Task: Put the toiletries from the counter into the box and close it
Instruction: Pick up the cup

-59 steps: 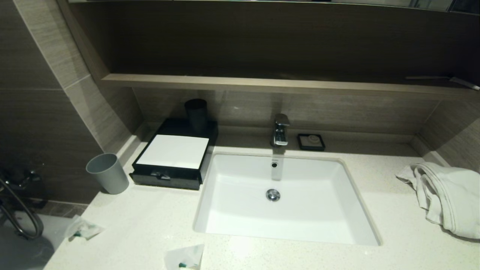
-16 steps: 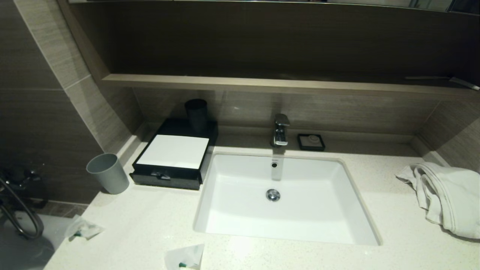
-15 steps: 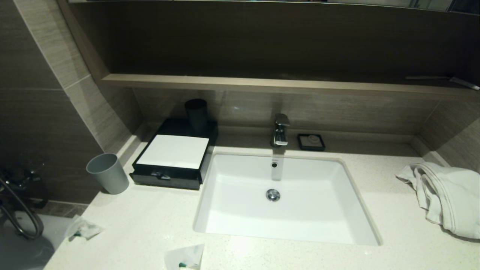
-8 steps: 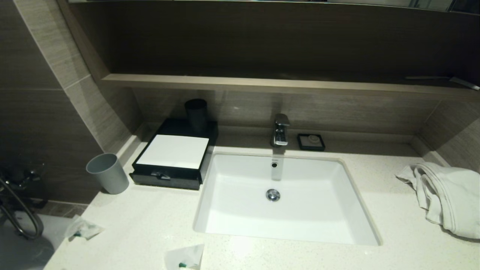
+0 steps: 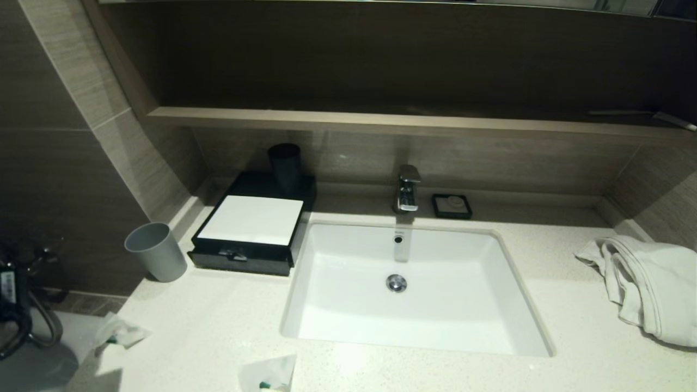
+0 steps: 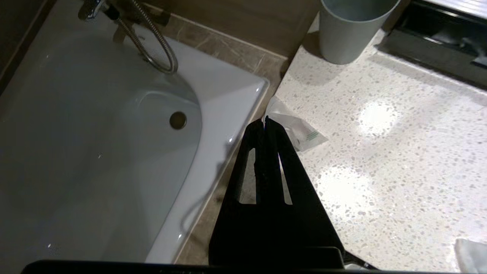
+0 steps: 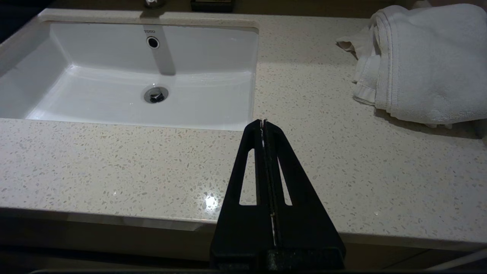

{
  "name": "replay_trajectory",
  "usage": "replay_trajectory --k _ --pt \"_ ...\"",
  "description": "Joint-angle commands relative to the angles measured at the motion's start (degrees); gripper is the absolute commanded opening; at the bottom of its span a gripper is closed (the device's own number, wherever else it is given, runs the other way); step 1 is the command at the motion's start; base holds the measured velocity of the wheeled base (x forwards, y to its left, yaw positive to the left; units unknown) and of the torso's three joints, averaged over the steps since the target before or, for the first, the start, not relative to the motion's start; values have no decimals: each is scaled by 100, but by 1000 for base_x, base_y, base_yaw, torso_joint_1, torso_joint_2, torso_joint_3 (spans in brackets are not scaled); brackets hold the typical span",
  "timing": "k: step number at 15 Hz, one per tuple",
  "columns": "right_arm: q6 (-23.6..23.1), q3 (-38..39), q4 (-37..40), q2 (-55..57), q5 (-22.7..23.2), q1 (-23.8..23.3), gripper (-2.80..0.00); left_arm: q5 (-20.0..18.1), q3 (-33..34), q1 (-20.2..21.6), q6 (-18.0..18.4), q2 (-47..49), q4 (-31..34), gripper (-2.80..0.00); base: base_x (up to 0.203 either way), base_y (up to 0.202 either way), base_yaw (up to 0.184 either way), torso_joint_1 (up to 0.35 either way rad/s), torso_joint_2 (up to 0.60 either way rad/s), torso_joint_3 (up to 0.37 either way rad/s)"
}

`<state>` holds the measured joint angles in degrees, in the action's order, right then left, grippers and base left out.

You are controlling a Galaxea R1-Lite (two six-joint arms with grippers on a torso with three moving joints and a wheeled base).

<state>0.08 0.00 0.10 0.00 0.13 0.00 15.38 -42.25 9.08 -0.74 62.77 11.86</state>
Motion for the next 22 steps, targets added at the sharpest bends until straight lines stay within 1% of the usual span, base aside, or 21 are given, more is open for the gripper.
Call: replay_trajectory --k 1,3,4,5,6,7,9,11,13,14,16,18,20,22 --pt "1 0 -1 0 4 0 -280 -42 229 69 3 339 -176 -280 0 0 0 0 0 0" --pt "1 0 -1 0 4 0 -280 -92 610 69 22 442 -671 -280 0 0 0 0 0 0" --pt "1 0 -1 0 4 0 -280 -114 881 72 96 528 -998 -280 0 0 0 0 0 0" --pt "1 0 -1 0 4 0 -280 -185 1220 72 163 641 -1479 -280 0 0 0 0 0 0" --pt "1 0 -1 0 4 0 -280 -385 1421 71 198 786 -1948 -280 0 0 0 0 0 0" --pt "1 0 -1 0 4 0 -280 -693 1492 75 199 914 -2196 -280 0 0 0 0 0 0" --pt "1 0 -1 0 4 0 -280 -837 1469 131 212 1098 -2258 -280 0 0 0 0 0 0" --pt "1 0 -1 0 4 0 -280 -994 1562 155 227 1227 -2585 -280 0 0 0 0 0 0" --pt "1 0 -1 0 4 0 -280 -1157 1658 155 223 1271 -2721 -280 0 0 0 0 0 0" --pt "1 0 -1 0 4 0 -280 -1160 1650 155 223 1309 -2730 0 0 0 0 0 0 0" --pt "1 0 -1 0 4 0 -280 -1210 1627 155 217 1580 -2946 0 0 0 0 0 0 0" --pt "1 0 -1 0 4 0 -280 -1222 1549 155 184 1949 -3370 0 0 0 0 0 0 0" --pt "1 0 -1 0 4 0 -280 -1219 1323 172 149 2154 -3820 0 0 0 0 0 0 0" --pt "1 0 -1 0 4 0 -280 -1190 1169 173 86 2139 -3800 0 0 0 0 0 0 0"
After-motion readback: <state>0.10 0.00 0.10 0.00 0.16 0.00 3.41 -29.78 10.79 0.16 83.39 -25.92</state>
